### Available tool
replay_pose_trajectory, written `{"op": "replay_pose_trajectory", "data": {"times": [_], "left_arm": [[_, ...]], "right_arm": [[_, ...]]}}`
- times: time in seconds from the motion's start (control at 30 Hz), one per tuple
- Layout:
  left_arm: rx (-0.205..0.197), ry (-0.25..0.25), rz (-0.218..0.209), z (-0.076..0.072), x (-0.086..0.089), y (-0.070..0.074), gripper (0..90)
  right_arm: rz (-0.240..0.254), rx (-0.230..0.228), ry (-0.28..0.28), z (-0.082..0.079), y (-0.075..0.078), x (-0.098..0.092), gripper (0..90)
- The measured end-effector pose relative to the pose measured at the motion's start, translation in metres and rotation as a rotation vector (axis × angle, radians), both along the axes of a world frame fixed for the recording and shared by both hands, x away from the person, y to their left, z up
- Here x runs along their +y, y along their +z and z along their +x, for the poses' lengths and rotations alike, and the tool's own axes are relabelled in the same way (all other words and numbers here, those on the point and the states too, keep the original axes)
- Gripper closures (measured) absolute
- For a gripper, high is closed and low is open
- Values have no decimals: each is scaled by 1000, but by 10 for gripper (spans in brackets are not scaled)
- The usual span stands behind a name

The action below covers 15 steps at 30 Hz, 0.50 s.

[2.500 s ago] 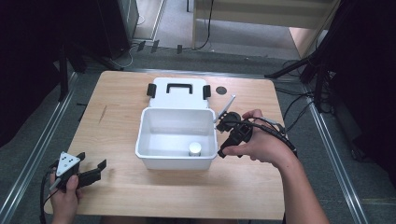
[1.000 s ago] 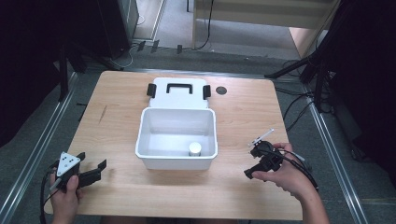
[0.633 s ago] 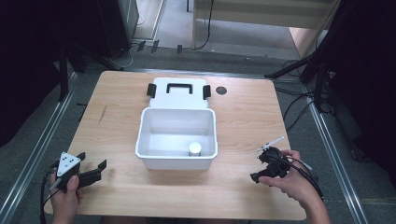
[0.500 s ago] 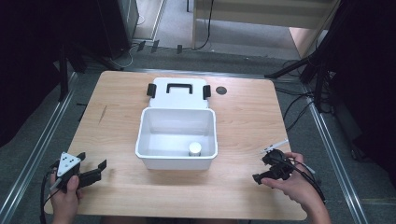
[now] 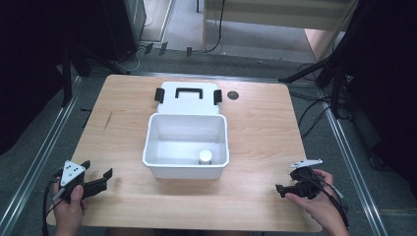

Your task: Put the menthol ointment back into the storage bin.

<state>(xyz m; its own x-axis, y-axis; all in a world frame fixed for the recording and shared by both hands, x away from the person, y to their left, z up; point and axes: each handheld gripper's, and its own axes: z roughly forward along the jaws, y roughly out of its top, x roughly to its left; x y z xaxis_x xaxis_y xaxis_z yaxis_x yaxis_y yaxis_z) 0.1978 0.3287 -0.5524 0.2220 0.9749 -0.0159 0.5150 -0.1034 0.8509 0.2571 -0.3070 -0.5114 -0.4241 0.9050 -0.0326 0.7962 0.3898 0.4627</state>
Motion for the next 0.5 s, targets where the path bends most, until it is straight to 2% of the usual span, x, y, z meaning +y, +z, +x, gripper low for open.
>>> {"op": "replay_pose_trajectory", "data": {"times": [0.07, 0.1, 0.17, 0.23, 0.3, 0.33, 0.37, 0.4, 0.43, 0.47, 0.5], "left_arm": [[-1, -1, -2, 0, 0, 0, 161], [0, -1, 0, 0, 0, 0, 161], [-1, -1, -1, 0, 0, 0, 161], [-1, -2, -1, 0, 0, 0, 161], [1, -2, 0, 0, 0, 0, 161], [0, -2, 1, 0, 0, 0, 161], [0, -1, 0, 0, 0, 0, 161], [-1, -1, 0, 0, 0, 0, 161], [-1, -1, 0, 0, 0, 0, 161], [-1, -2, 0, 0, 0, 0, 161], [-2, -1, -1, 0, 0, 0, 161]], "right_arm": [[10, -10, -9, -1, -1, -2, 161], [31, -45, -28, -5, -6, -8, 162], [45, -55, -34, -7, -7, -10, 162], [73, -93, -52, -10, -11, -15, 163], [111, -135, -72, -15, -14, -19, 168], [139, -184, -100, -19, -17, -25, 178], [161, -209, -111, -22, -19, -27, 181], [186, -231, -129, -24, -20, -30, 181], [186, -231, -129, -24, -20, -30, 181], [204, -257, -142, -26, -22, -33, 187], [232, -301, -170, -31, -25, -38, 192]]}}
